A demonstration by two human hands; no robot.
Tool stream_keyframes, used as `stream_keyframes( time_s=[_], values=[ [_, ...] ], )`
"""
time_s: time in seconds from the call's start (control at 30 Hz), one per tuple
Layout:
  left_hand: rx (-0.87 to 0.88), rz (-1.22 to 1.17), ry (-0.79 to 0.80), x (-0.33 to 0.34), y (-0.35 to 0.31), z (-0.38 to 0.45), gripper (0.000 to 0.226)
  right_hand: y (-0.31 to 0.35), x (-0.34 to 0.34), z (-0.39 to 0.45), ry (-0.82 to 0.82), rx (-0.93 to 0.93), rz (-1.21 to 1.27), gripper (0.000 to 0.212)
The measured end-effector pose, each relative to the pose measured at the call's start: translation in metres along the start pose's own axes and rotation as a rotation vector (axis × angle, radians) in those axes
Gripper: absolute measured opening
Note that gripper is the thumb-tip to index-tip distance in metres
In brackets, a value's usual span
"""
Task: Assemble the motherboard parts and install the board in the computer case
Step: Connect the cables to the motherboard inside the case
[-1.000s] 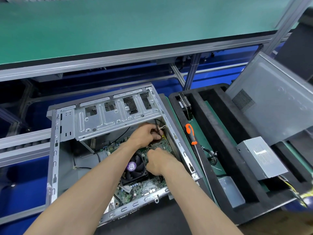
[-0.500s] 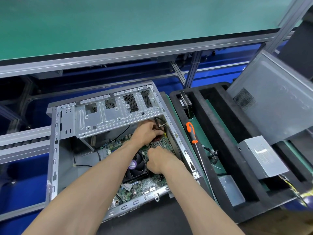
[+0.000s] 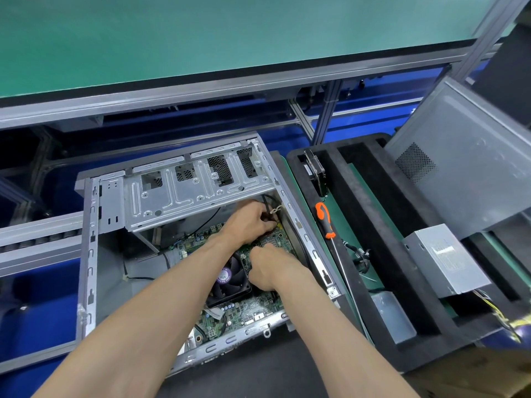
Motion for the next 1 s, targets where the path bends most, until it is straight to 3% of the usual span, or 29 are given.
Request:
stream_keyframes(
  time_s=[0.47,0.77,1.0],
  values=[
    [0.007,-0.046,-0.037,-0.005,0.001,-0.007,0.005,0.0,0.0,-0.001,-0.005,-0.001,-0.001,0.029],
    [-0.129,-0.062,-0.048,-0.003,0.007,-0.006,0.022,0.001,-0.002,-0.003,-0.003,-0.001,-0.01,0.03],
    [-0.17,-0.132,-0.063,0.002,-0.002,0.001,0.05,0.002,-0.002,-0.003,0.009,-0.007,-0.012,0.026]
  ],
)
Point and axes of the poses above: each hand's wrist, its own z-axis towards the middle knuckle, its own x-axis out of the palm, y = z × x, the point moved 2 cm from there along z, towards the middle knuckle, and after that the axes turned 6 degrees about y, right-handed, at the moved point
